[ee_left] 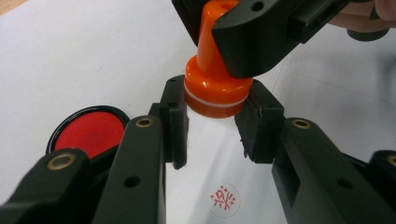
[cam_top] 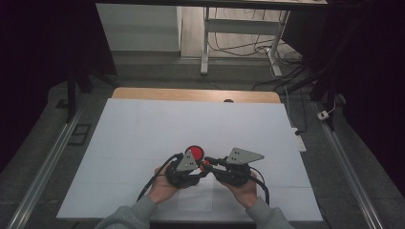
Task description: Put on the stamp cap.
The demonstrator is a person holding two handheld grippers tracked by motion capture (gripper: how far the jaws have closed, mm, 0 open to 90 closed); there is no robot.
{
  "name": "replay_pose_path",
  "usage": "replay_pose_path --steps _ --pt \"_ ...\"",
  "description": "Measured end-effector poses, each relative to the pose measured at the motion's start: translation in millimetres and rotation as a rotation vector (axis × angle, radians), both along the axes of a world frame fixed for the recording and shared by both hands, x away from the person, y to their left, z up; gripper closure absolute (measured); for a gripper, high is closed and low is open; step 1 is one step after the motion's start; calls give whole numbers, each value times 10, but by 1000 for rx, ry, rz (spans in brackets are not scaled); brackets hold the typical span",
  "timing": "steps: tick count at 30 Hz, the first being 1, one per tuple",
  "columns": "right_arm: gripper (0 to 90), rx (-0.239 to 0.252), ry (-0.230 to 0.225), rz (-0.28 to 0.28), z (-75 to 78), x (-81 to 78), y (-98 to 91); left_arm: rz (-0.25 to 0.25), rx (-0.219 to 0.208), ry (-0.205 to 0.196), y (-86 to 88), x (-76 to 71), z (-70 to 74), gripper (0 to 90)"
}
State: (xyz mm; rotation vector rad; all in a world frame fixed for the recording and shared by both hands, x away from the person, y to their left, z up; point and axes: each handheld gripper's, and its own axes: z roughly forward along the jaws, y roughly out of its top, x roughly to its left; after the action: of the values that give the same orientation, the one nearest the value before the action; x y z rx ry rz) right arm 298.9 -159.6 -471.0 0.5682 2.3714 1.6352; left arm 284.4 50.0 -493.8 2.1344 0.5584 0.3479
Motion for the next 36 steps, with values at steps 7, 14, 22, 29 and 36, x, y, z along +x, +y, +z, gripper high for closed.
replay_pose_path --steps 7,14,22,29,36 --pt "728 4 1 8 -3 1 -6 11 18 -18 -15 -29 17 649" --pt "730 14 0 16 -18 -3 -13 11 28 -14 -18 -38 32 649" --pt "728 21 11 12 -76 18 -1 5 27 2 -2 -7 8 647" --pt "726 0 -14 14 -50 9 5 15 9 18 2 10 -14 630" --pt "725 4 -28 -1 -47 21 -23 26 9 30 18 31 -31 500"
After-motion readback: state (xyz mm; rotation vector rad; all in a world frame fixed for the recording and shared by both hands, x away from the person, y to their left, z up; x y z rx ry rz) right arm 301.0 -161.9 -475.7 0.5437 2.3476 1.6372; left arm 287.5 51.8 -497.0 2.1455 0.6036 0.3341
